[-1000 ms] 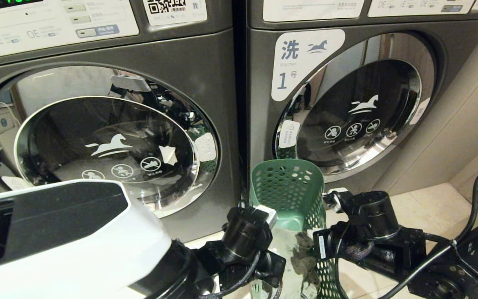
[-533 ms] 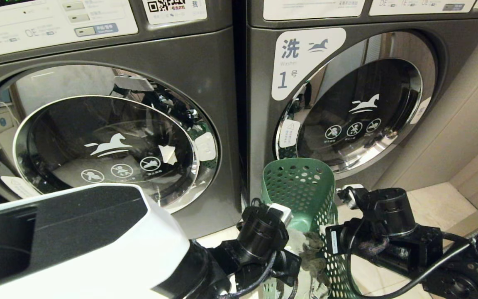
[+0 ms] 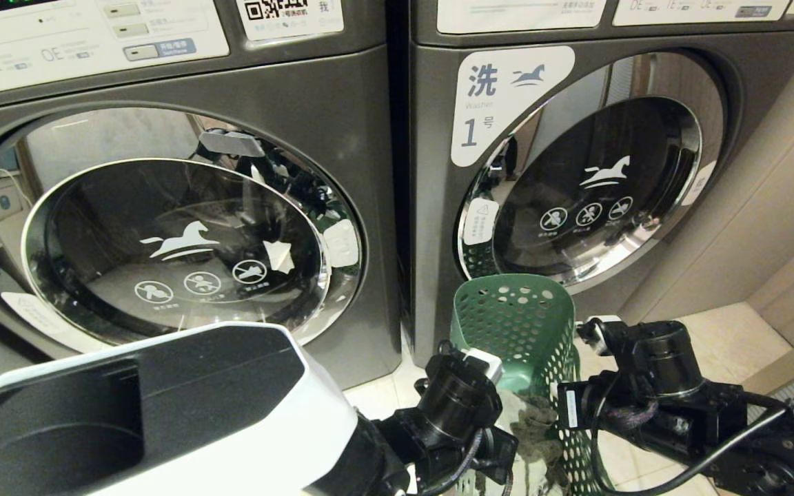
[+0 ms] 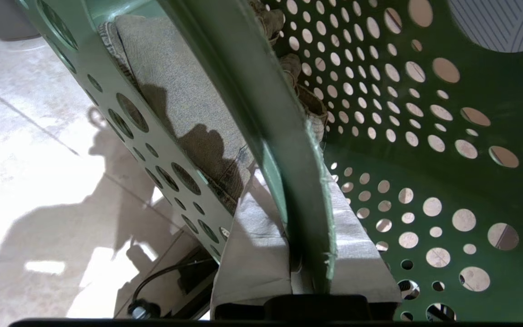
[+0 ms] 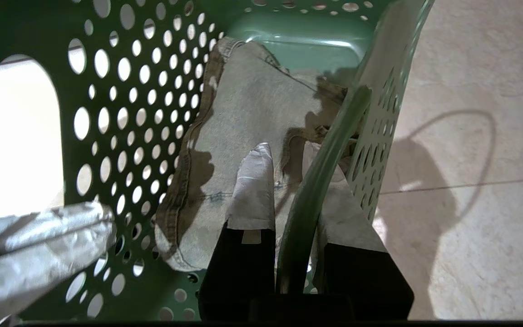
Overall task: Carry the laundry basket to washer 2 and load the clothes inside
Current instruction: Pick up the clothes basket and put it beside the washing machine
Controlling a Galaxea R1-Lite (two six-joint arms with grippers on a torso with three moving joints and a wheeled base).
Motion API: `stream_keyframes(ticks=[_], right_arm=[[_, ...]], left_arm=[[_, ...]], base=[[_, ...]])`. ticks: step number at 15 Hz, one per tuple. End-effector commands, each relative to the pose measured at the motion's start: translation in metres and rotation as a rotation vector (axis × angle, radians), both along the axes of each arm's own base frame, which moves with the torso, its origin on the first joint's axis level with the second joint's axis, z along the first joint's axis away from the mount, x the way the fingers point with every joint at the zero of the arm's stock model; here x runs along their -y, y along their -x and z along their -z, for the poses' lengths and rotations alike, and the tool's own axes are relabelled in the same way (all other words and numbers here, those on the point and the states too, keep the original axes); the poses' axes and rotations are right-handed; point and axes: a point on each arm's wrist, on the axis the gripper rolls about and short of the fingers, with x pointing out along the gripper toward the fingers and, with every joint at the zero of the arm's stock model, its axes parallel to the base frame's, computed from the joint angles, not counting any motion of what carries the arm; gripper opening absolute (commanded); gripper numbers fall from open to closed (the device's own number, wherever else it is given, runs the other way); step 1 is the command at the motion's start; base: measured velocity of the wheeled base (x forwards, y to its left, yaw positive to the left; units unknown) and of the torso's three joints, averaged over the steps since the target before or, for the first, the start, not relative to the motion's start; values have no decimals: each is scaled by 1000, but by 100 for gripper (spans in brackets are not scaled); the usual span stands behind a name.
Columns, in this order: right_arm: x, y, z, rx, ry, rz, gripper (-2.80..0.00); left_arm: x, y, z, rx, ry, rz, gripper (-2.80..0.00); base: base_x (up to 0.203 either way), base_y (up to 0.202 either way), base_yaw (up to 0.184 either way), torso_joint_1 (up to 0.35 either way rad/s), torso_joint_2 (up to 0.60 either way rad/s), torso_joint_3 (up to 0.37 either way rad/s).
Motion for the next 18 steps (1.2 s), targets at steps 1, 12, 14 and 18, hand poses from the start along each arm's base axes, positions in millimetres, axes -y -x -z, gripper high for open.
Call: stream_keyframes(ticks=[1,12,14,18], right_arm=[[1,-7,6,-11,7,20,-280],[5,-40,47,69,19,20,-280],[4,-42,48,66,0,-13,-280],[1,-49,53,66,19,-40,-280]], left_arm=[[9,-4,9,0,2,1,-280],[29,-22,34,4,1,-15,-280],[28,-24,33,6,2,-20,-280],[27,-25,35,2,-6,-24,-280]], base=[[0,0,0,0,0,0],[0,0,0,1,1,-75],[0,0,0,5,1,-194],[0,0,0,2,6,-197]])
